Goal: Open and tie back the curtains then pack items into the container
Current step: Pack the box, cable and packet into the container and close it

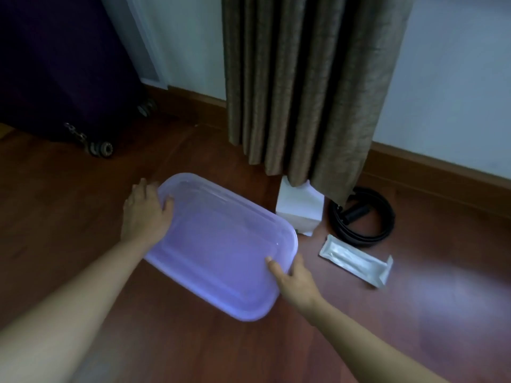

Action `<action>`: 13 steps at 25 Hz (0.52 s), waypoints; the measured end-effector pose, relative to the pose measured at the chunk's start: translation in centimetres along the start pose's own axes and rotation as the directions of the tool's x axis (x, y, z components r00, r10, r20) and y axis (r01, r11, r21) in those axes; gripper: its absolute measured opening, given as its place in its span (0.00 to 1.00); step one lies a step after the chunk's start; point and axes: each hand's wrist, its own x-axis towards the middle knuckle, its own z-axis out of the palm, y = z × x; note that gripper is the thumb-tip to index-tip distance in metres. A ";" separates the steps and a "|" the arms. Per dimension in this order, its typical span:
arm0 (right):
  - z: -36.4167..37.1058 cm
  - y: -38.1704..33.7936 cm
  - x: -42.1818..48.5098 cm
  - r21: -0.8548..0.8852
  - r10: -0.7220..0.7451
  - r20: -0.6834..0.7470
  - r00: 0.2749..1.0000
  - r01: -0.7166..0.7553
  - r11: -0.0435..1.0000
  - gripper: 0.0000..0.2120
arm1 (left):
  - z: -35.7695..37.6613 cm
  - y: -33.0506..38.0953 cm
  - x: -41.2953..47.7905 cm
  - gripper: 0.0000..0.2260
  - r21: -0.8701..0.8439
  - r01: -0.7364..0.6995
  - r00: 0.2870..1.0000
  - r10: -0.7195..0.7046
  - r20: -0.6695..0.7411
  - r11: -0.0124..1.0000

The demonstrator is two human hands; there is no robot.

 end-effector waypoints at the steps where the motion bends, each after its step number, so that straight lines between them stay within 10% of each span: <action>1: -0.9 0.8 -0.8 -0.021 -0.013 0.008 1.000 0.014 1.000 0.27 | -0.3 0.4 -0.1 0.23 -0.045 -0.003 1.000 0.004 0.026 0.999; 13: -18.5 12.7 -13.9 0.016 0.065 -0.265 0.962 -0.063 0.998 0.18 | 5.7 15.8 -7.4 0.30 -0.242 -0.595 0.664 0.638 0.390 0.766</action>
